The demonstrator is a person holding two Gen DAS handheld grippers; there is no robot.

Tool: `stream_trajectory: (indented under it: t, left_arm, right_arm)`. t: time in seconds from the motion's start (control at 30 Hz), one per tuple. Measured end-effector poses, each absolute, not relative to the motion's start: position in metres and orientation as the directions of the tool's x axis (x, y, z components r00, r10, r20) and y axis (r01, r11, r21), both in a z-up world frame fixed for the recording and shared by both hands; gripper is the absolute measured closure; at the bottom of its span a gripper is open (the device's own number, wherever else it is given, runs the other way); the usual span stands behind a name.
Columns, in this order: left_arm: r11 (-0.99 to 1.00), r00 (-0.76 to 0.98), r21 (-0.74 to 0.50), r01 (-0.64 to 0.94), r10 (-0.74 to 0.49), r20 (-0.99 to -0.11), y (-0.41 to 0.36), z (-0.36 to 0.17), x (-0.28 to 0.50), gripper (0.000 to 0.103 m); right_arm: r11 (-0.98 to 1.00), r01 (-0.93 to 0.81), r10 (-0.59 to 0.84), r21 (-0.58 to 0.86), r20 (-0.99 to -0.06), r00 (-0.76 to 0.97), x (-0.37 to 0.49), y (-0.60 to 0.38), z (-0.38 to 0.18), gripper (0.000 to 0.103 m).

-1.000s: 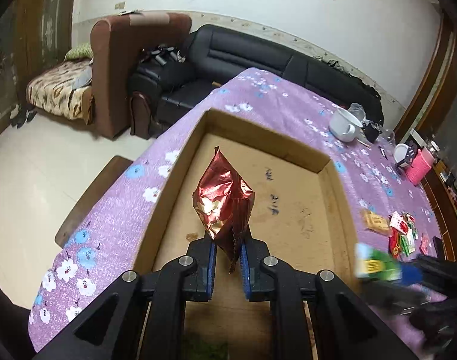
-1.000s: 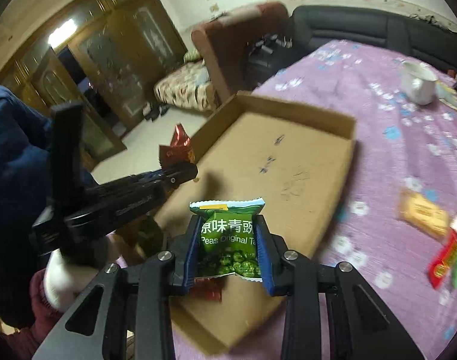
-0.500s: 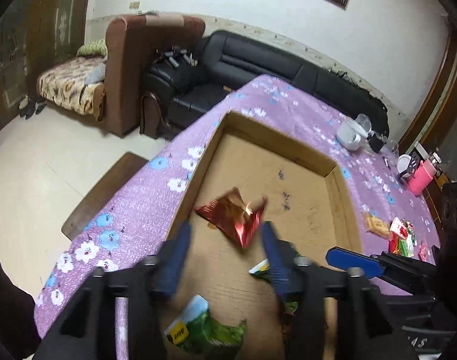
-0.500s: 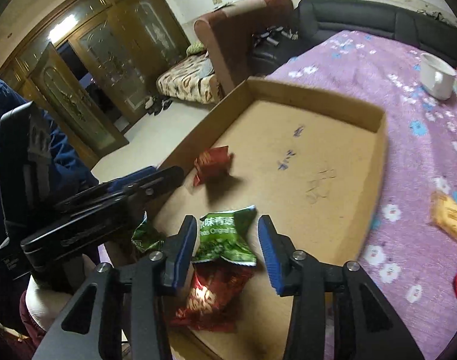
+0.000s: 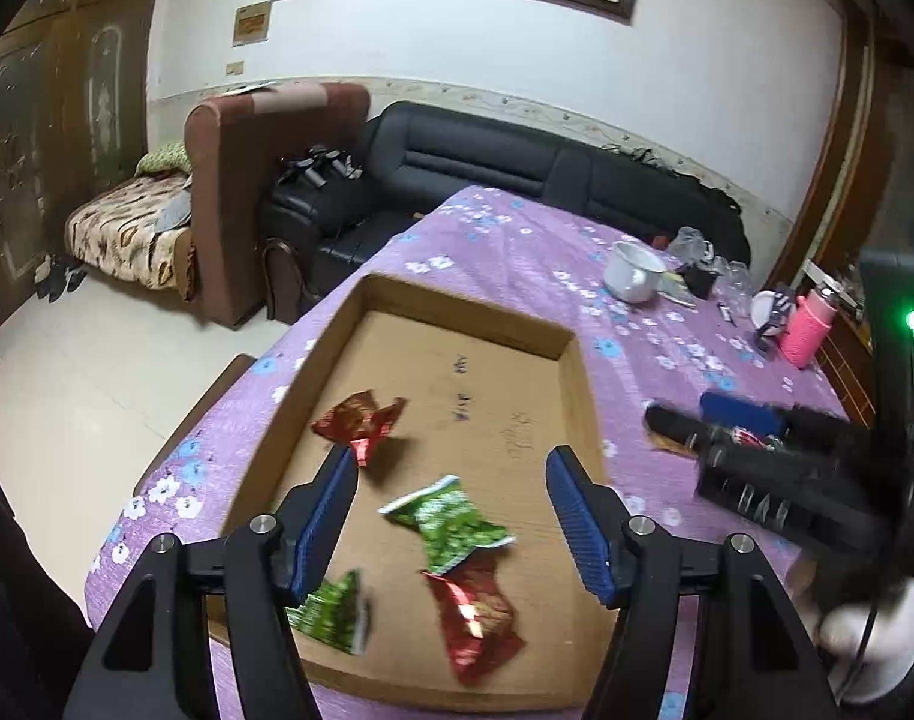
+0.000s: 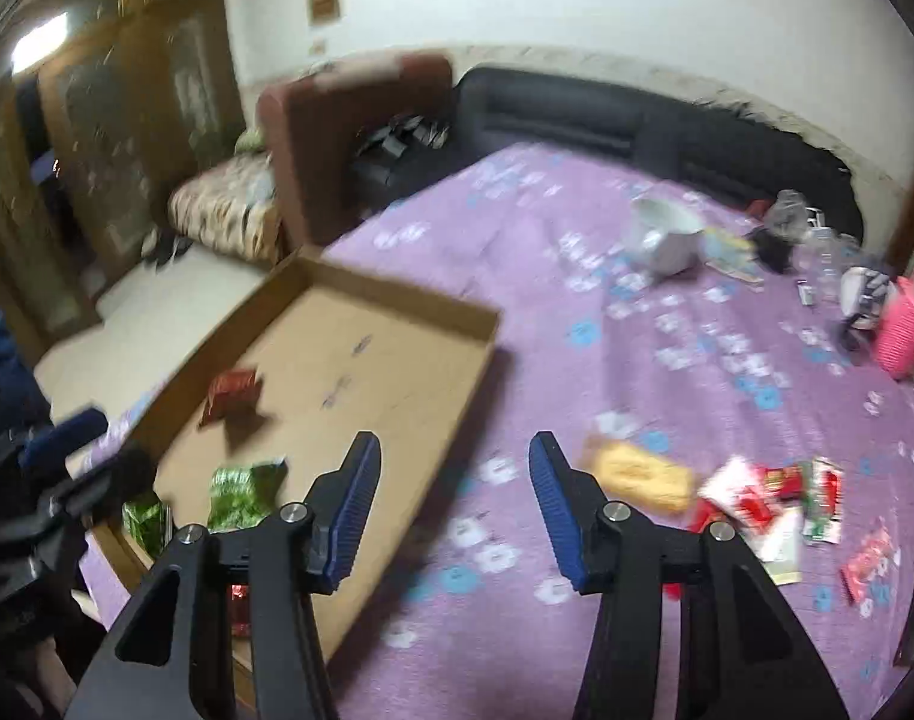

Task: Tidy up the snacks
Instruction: 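Move both tools back toward the long red packet and white packet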

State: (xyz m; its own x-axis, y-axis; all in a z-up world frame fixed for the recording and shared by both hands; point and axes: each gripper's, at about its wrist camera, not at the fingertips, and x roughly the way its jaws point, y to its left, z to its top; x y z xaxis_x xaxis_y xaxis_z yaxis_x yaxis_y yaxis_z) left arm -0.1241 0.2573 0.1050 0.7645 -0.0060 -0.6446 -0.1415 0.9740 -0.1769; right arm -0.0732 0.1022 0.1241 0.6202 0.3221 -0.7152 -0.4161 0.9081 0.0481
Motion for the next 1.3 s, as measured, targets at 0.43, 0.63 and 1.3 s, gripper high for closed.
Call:
stream_trajectory:
  t: [0.43, 0.63, 1.3]
  left_arm:
    - [0.967, 0.688, -0.252, 0.037, -0.208, -0.696, 0.18, 0.085, -0.115, 0.028]
    - [0.892, 0.553, -0.43, 0.14, -0.431, -0.713, 0.141, 0.067, -0.083, 0.028]
    - [0.93, 0.583, -0.357, 0.087, -0.338, -0.739, 0.135, 0.08, -0.084, 0.028]
  right_arm:
    - [0.962, -0.167, 0.275, 0.218, -0.756, 0.595, -0.096, -0.105, 0.062, 0.049]
    - [0.886, -0.087, 0.425, 0.456, -0.722, 0.547, -0.047, -0.152, 0.063, 0.049]
    - [0.9, -0.393, 0.392, 0.19, -0.749, 0.534, -0.046, -0.036, 0.073, 0.049]
